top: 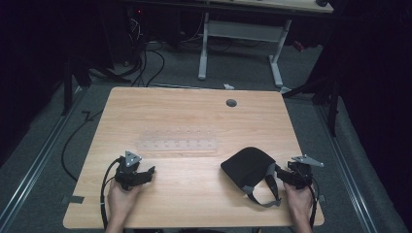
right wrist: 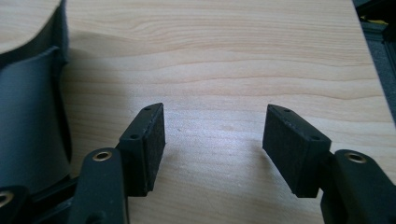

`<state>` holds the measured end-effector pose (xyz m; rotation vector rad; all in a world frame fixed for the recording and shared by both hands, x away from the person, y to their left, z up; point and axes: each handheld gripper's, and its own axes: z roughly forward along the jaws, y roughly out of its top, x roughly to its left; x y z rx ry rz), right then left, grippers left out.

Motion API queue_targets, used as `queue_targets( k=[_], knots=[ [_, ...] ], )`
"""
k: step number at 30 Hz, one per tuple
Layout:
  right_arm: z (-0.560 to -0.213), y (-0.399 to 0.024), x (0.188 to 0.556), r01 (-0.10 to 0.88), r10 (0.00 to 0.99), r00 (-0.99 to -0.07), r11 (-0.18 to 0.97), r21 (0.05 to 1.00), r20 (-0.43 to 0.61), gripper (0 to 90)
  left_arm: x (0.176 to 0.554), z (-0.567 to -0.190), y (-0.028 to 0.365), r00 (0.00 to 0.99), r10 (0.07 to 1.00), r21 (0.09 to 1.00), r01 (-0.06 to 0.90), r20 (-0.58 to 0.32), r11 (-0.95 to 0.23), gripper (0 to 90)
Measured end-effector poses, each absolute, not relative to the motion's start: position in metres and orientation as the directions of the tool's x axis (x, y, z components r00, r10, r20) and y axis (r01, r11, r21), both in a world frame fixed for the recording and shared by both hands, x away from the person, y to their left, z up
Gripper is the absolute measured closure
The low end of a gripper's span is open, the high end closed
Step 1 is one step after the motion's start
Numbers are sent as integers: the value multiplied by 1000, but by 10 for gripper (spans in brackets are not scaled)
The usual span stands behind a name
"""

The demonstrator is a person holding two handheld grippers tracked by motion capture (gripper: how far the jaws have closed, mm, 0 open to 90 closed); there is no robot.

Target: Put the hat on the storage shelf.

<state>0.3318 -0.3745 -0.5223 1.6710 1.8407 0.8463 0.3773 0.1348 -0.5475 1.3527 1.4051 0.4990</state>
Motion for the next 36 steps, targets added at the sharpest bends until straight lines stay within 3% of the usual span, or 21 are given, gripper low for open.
queue_targets(
  k=[14, 23, 36],
  knots=[
    [-512, -384, 299, 615, 976, -142, -46, 787, 167, 459, 377, -547, 135, 216, 894, 854, 446, -393, 268, 279],
    [-493, -372, 279, 555, 970, -197, -8, 832, 141, 444, 377, -548, 135, 216, 894, 854, 446, -393, 268, 279],
    [-492, -353, 286, 580, 950, -272, 37, 814, 151, 380, 377, -548, 135, 215, 894, 854, 446, -393, 268, 278]
  ],
)
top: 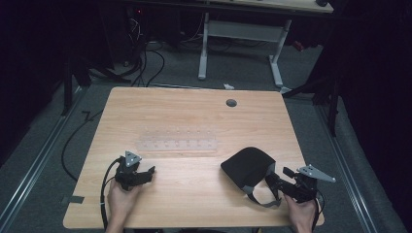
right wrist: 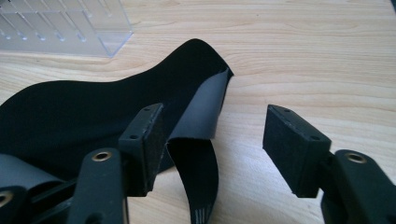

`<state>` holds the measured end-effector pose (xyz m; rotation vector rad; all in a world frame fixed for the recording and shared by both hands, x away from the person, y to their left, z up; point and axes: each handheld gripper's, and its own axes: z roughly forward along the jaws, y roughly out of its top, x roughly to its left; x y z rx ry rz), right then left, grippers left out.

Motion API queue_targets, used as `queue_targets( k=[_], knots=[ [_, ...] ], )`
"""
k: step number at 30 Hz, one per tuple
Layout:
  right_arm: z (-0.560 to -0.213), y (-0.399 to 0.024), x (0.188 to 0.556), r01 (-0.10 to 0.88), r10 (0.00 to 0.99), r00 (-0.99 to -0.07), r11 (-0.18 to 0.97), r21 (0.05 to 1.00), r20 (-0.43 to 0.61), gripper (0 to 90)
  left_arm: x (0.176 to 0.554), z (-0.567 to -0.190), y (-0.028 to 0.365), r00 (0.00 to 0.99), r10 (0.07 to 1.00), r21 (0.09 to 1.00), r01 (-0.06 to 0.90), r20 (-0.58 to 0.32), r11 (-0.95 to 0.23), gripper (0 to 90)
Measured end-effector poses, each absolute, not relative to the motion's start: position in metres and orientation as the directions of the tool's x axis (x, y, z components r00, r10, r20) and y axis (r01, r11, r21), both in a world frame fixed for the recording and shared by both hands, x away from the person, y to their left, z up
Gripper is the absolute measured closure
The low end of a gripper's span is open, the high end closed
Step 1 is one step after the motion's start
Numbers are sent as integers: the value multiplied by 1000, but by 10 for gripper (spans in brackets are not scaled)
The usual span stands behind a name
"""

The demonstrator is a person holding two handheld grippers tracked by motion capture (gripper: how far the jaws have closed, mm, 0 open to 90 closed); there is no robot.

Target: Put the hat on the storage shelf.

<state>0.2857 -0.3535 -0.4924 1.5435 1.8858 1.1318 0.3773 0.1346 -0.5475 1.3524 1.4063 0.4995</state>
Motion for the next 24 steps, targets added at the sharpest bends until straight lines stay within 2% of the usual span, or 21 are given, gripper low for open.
queue_targets(
  k=[3, 10, 24],
  knots=[
    [-493, -350, 293, 581, 951, -278, 51, 812, 139, 346, 377, -547, 135, 216, 894, 854, 446, -393, 267, 278],
    [-495, -342, 309, 597, 944, -298, 67, 800, 144, 329, 377, -548, 135, 217, 894, 854, 447, -392, 267, 276],
    [-503, -337, 329, 627, 931, -313, 55, 777, 187, 349, 377, -548, 135, 218, 894, 854, 447, -392, 266, 275]
  ],
)
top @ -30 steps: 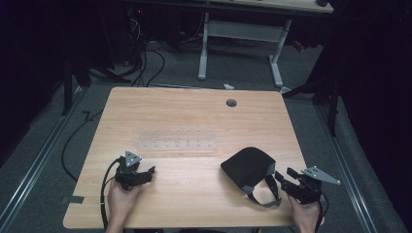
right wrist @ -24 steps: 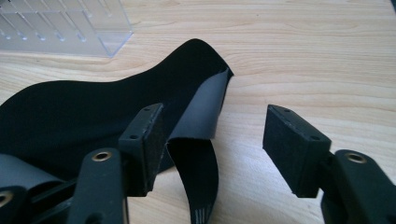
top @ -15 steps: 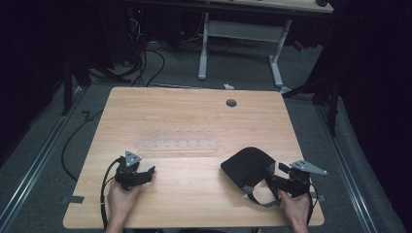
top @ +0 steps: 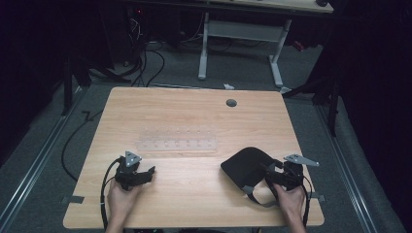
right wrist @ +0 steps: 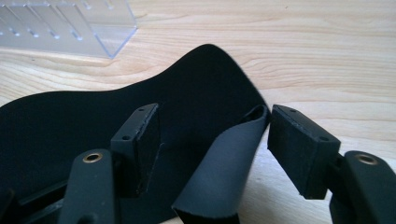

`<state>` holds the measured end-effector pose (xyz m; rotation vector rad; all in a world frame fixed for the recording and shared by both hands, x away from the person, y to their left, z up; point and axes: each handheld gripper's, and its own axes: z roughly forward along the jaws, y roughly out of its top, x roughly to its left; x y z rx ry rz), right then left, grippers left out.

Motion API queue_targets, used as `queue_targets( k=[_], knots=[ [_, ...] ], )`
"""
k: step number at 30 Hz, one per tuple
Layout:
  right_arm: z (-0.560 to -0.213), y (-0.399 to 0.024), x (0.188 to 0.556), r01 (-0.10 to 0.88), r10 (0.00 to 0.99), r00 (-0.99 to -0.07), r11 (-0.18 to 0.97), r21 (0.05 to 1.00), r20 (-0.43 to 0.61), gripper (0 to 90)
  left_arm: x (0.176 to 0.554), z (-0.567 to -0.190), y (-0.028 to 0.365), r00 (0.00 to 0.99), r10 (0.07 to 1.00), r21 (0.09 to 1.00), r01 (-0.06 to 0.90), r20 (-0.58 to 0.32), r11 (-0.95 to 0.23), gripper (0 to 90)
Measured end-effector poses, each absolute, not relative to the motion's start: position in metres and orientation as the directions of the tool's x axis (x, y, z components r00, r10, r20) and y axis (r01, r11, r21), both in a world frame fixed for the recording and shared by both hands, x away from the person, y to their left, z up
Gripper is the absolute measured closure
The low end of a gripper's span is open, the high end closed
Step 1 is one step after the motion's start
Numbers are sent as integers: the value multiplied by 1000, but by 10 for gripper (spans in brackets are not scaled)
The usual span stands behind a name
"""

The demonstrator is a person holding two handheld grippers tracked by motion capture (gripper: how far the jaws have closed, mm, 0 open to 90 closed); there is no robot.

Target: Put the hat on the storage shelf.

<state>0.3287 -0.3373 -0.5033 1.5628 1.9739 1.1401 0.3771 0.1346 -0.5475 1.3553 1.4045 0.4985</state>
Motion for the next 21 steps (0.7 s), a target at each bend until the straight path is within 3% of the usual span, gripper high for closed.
queue_targets(
  k=[6, 21],
  knots=[
    [-506, -337, 333, 640, 922, -321, 41, 767, 219, 374, 377, -548, 135, 217, 894, 854, 447, -392, 266, 275],
    [-515, -337, 335, 650, 906, -361, 75, 756, 221, 543, 377, -548, 135, 217, 894, 854, 447, -393, 267, 274]
  ],
)
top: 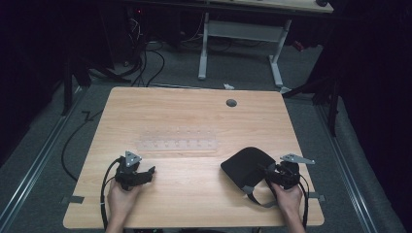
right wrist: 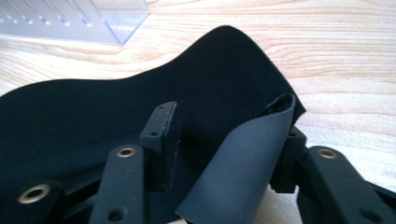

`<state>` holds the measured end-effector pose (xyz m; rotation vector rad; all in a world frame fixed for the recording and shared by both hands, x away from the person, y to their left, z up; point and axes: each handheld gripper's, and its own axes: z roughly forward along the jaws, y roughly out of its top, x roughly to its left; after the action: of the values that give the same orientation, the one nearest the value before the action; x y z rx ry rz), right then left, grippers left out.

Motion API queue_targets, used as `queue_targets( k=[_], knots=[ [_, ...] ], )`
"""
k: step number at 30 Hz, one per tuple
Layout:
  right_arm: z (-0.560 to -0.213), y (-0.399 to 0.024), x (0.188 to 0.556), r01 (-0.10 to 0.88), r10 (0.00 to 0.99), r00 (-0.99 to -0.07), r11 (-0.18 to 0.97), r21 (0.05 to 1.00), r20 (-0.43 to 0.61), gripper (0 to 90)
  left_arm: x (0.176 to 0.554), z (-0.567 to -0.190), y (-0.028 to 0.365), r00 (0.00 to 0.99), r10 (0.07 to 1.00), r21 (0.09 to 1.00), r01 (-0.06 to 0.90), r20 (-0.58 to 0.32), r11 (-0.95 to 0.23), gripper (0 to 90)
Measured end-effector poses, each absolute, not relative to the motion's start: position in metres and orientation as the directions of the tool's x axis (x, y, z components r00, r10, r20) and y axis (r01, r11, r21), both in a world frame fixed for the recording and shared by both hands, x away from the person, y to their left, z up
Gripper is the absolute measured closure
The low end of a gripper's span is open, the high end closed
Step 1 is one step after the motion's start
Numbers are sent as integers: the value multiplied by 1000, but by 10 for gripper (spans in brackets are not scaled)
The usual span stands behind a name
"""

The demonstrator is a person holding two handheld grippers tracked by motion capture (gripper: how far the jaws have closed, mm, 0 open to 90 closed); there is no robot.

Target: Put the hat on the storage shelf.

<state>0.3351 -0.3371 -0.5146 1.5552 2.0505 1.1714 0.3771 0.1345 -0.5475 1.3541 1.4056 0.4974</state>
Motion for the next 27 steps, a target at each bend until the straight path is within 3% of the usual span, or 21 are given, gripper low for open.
queue_targets(
  k=[27],
  knots=[
    [-513, -339, 328, 642, 863, -439, 105, 759, 251, 760, 377, -548, 134, 217, 893, 854, 447, -393, 267, 273]
  ],
)
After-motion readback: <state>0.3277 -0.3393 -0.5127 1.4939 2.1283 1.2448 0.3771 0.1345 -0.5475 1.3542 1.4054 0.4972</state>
